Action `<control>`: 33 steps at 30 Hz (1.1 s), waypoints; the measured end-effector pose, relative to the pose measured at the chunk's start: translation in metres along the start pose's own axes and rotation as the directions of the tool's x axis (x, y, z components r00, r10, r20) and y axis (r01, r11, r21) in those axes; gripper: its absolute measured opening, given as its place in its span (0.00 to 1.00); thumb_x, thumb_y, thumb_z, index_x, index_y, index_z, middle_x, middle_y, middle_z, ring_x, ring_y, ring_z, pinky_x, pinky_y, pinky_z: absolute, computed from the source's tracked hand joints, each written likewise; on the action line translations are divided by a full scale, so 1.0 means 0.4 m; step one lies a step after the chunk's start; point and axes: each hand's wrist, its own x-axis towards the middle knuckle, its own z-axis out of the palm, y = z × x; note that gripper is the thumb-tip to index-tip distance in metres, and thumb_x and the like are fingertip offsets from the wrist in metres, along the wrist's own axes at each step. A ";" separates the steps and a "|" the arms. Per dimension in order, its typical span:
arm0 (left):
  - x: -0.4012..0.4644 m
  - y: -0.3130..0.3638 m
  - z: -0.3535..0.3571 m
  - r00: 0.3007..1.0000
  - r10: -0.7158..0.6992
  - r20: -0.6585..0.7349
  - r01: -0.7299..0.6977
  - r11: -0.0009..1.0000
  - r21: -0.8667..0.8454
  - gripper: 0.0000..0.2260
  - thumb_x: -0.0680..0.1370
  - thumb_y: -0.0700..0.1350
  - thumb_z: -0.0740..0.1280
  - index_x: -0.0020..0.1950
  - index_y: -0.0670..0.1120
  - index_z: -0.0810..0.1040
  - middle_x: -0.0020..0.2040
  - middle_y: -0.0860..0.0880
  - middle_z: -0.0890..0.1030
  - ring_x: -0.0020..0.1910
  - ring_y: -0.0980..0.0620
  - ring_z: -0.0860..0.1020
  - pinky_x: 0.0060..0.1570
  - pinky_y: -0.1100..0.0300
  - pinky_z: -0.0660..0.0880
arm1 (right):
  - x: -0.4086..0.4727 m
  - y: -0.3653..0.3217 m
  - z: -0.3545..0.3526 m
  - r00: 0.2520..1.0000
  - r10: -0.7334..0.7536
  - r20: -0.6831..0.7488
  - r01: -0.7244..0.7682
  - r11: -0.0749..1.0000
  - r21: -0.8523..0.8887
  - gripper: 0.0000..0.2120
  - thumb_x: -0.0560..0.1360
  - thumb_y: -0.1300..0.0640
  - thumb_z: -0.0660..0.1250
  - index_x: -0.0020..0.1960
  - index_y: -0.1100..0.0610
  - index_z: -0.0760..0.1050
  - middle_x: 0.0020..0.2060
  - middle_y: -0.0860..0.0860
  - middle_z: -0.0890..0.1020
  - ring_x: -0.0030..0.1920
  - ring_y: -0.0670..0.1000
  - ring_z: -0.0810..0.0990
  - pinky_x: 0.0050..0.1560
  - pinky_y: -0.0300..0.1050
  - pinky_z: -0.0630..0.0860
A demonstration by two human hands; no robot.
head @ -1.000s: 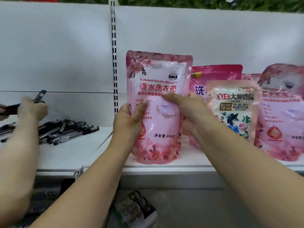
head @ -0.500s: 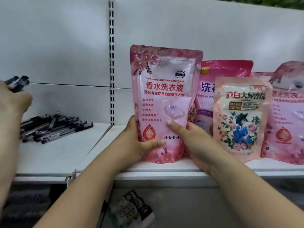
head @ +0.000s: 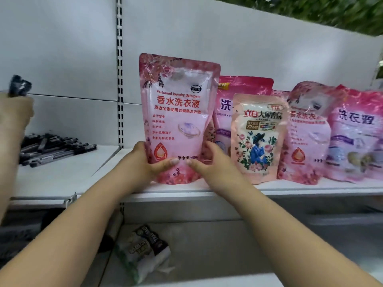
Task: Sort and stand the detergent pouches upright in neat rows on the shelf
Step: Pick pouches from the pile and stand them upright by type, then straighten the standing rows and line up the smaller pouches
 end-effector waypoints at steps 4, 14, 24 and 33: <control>-0.083 0.046 -0.013 0.968 0.020 -0.252 0.028 0.982 0.186 0.35 0.71 0.55 0.69 0.72 0.44 0.60 0.67 0.43 0.70 0.64 0.45 0.71 0.63 0.50 0.67 | -0.105 0.034 -0.091 0.991 -0.135 0.011 0.133 0.961 -0.244 0.28 0.77 0.55 0.62 0.74 0.52 0.56 0.64 0.49 0.71 0.64 0.48 0.69 0.62 0.36 0.63; -0.376 0.382 0.376 0.917 0.375 -0.134 -0.317 0.892 0.322 0.09 0.77 0.48 0.64 0.46 0.46 0.81 0.43 0.48 0.82 0.46 0.48 0.77 0.41 0.59 0.66 | -0.407 0.194 -0.602 0.970 -0.216 -0.109 0.091 0.744 -0.662 0.17 0.78 0.49 0.59 0.35 0.57 0.73 0.32 0.53 0.75 0.40 0.55 0.73 0.38 0.48 0.62; -0.455 0.673 0.748 0.892 0.433 0.129 -0.451 0.837 0.310 0.15 0.77 0.56 0.62 0.35 0.48 0.73 0.31 0.53 0.73 0.34 0.51 0.72 0.36 0.58 0.67 | -0.632 0.326 -1.056 0.879 0.016 -0.477 -0.276 0.833 -0.480 0.19 0.76 0.46 0.61 0.38 0.60 0.78 0.29 0.51 0.74 0.36 0.52 0.71 0.34 0.44 0.63; -0.311 0.815 1.039 0.827 0.543 0.143 -0.560 0.775 0.293 0.14 0.79 0.52 0.60 0.41 0.43 0.76 0.39 0.47 0.79 0.40 0.47 0.76 0.41 0.54 0.71 | -0.607 0.501 -1.283 0.826 0.077 -0.559 -0.374 0.817 -0.440 0.20 0.77 0.48 0.61 0.39 0.63 0.79 0.32 0.59 0.78 0.37 0.56 0.73 0.36 0.46 0.64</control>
